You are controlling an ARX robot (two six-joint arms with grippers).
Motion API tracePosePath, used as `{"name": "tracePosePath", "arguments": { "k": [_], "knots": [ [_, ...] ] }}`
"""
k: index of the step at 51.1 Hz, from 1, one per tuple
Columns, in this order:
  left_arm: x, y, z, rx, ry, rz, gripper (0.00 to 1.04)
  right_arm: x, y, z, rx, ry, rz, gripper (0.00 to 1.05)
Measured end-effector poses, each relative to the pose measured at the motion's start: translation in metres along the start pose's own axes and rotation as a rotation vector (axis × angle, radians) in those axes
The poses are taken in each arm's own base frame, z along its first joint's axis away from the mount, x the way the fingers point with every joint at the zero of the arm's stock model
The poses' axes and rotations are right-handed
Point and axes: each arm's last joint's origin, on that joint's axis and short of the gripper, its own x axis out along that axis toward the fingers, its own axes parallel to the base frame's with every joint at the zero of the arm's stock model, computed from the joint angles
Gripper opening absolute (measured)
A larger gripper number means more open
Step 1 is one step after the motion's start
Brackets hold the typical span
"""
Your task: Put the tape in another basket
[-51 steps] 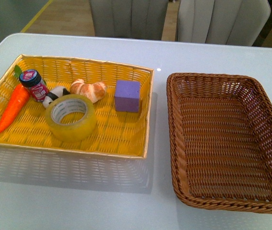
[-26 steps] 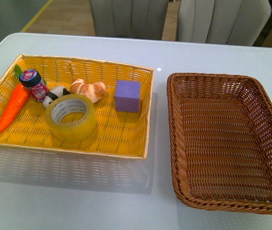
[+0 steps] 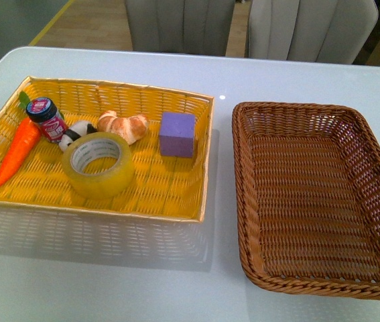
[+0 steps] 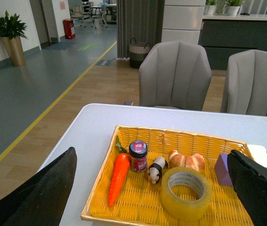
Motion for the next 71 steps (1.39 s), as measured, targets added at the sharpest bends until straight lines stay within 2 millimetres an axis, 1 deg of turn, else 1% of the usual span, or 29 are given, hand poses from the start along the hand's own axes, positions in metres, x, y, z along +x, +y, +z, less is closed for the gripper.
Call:
{"name": "tracePosePath", "arguments": {
  "k": [14,38,71],
  "knots": [
    [0.0,0.0,0.0,0.0,0.0,0.0,0.96,-0.013,0.0,0.007,0.0,-0.022,-0.003,0.02],
    [0.0,0.0,0.0,0.0,0.0,0.0,0.96,-0.03,0.0,0.011,0.0,-0.037,-0.003,0.02],
    [0.0,0.0,0.0,0.0,0.0,0.0,0.96,-0.043,0.0,0.011,0.0,-0.038,-0.003,0.02]
  ]
}}
